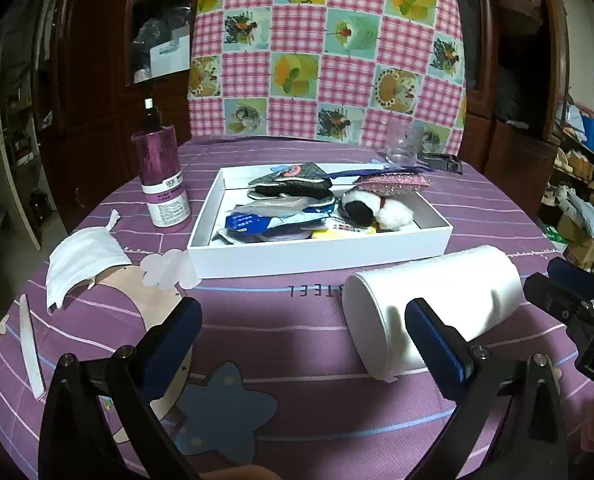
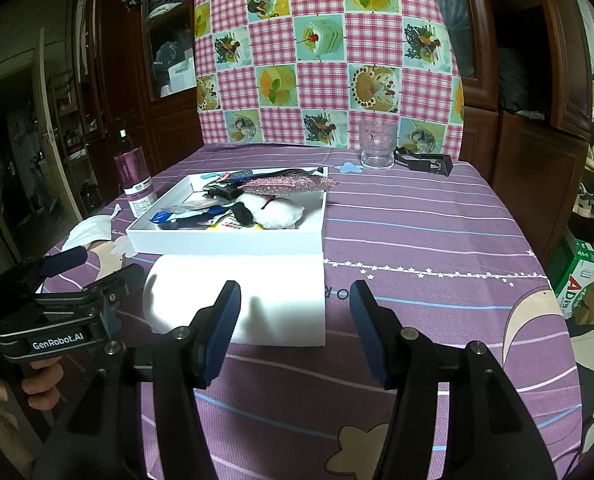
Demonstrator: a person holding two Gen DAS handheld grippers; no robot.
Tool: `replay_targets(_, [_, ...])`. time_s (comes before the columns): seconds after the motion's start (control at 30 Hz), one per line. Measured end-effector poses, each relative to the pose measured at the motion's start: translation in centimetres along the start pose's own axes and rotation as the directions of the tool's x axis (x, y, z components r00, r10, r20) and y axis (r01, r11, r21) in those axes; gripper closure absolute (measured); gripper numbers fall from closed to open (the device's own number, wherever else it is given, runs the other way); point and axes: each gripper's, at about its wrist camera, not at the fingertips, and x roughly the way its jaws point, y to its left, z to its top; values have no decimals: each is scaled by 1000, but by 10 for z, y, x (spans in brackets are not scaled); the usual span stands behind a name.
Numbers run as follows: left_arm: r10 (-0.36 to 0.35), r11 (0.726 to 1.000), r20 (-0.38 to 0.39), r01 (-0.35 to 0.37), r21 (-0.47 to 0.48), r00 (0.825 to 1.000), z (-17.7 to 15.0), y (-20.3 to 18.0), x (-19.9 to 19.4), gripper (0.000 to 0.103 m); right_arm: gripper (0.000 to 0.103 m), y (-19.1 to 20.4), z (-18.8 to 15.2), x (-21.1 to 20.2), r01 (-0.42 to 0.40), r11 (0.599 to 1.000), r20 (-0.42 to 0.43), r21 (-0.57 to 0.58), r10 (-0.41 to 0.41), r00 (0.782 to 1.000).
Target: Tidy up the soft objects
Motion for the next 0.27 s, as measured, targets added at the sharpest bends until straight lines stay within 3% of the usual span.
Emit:
replay_targets(0.17, [31, 993, 27, -34, 115, 999, -6, -14, 1, 1, 45, 1, -1, 0, 2, 1000, 1, -4, -2, 1000])
replay_targets(0.27, [-1, 992, 13, -1, 126, 1000, -7, -18, 1, 1, 45, 0, 0, -1, 5, 1000, 9, -1, -5, 1000])
